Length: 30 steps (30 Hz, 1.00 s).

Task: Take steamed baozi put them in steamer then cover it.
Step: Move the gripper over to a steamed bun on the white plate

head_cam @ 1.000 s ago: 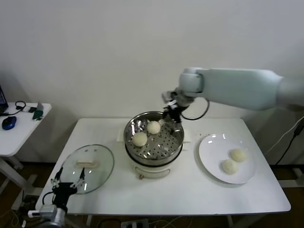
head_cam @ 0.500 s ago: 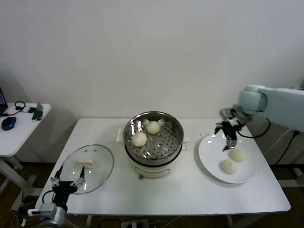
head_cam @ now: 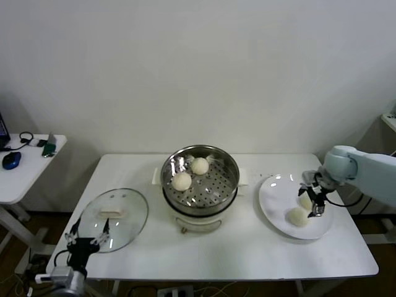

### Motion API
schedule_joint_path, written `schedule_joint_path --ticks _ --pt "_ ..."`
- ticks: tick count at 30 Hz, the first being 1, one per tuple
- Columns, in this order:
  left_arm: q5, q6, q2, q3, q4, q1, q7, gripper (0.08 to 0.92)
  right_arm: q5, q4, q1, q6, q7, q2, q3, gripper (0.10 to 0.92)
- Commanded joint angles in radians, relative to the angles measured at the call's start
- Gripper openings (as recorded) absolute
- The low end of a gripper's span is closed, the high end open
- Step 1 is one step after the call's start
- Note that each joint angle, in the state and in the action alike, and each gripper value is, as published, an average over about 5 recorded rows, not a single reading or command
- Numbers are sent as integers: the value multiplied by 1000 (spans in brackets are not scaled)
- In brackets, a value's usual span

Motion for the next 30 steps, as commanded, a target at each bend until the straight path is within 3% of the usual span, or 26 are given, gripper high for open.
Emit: schedule_joint_path --ticks 1,17,30 --pt "1 -1 -2 -2 4 3 0 823 -69 -90 -208 -1 13 13 166 823" --pt "12 5 -6 -2 4 -8 1 823 -51 -105 -234 -2 24 42 221 817" --pt "14 13 -5 0 -1 -11 1 823 -63 -88 -163 38 3 38 179 680"
